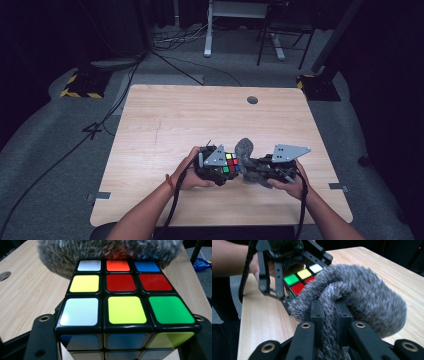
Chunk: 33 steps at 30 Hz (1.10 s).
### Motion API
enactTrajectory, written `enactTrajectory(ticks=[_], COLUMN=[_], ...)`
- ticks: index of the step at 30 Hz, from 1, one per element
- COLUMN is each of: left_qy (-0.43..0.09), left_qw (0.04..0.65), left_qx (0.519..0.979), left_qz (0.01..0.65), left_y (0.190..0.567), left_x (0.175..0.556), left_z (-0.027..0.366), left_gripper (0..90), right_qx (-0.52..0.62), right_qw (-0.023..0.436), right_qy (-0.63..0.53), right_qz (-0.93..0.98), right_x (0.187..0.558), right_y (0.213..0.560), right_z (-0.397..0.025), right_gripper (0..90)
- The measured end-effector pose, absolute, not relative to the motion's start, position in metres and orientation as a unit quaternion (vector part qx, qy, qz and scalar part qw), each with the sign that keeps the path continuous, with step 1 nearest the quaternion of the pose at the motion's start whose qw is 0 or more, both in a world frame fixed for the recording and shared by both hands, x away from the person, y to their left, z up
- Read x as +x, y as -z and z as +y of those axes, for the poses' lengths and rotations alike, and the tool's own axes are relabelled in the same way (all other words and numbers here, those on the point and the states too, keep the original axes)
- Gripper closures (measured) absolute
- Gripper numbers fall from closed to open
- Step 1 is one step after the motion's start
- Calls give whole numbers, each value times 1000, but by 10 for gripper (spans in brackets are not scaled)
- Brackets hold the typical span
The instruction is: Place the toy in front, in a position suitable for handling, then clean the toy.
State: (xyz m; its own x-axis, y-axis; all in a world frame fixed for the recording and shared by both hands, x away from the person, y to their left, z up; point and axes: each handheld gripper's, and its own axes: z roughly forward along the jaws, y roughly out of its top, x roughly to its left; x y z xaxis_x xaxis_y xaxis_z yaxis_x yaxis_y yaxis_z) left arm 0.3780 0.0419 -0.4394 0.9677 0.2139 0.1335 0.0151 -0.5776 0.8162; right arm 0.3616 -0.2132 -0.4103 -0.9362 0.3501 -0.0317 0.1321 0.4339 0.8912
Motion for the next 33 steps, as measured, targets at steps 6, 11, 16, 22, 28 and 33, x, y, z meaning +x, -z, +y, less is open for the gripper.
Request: enactTrajectory(ticks=[6,11,16,22,28,33], left_qy=[-116,-114,-107,-94,-85,-78], left_qw=[465,482,490,498,496,491], left_qx=[875,867,863,859,862,865], left_qz=[66,63,61,68,58,69], left_y=[437,434,432,433,434,437], left_x=[376,375,378,380,381,386], left_z=[43,46,47,48,48,49], left_gripper=[335,336,336,335,332,327], right_qx=[150,160,162,160,156,157], right_qw=[100,91,87,88,93,101], right_qy=[-508,-493,-480,-487,-496,-503], right_qz=[842,850,857,854,849,844], right_x=[364,369,372,372,367,368], right_y=[412,418,423,421,417,414], right_z=[-213,-211,-207,-207,-209,-207], right_gripper=[802,801,801,801,802,802])
